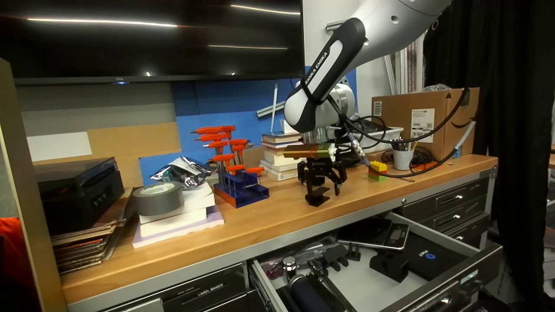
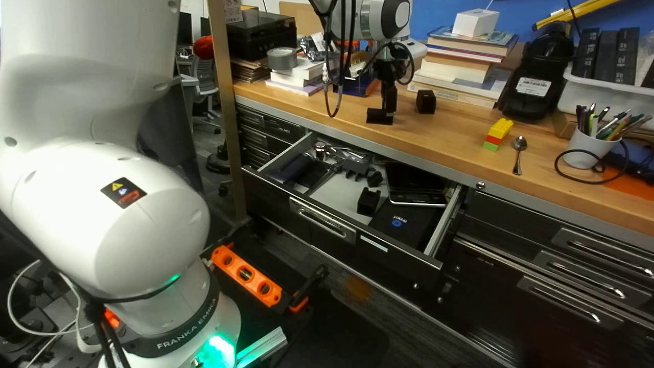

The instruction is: Put the black objects inside the open drawer

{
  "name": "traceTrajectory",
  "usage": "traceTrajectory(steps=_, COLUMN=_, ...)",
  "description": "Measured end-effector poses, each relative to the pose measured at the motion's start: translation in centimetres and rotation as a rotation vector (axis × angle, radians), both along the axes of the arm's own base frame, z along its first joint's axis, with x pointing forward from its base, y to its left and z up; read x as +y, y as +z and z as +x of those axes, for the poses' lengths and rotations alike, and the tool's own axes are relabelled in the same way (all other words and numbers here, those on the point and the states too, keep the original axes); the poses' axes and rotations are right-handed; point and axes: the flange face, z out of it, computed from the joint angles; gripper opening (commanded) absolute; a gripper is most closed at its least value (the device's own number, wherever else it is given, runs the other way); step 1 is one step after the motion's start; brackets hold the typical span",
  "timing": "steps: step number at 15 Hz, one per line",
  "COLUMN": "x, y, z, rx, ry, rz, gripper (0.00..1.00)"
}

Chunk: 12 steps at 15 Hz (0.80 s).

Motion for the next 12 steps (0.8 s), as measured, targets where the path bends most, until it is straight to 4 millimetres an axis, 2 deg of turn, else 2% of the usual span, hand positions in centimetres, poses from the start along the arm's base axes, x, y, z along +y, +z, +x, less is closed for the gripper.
traceTrajectory(steps=5, x=-0.7, y=0.0, z=0.0, rx=0.002, ry=-0.016, rz=0.009, gripper=1.0)
traceTrajectory(steps=12, x=1.5, y=-0.1, z=-0.3, rx=0.024, ry=-0.003, rz=0.074, gripper=1.0)
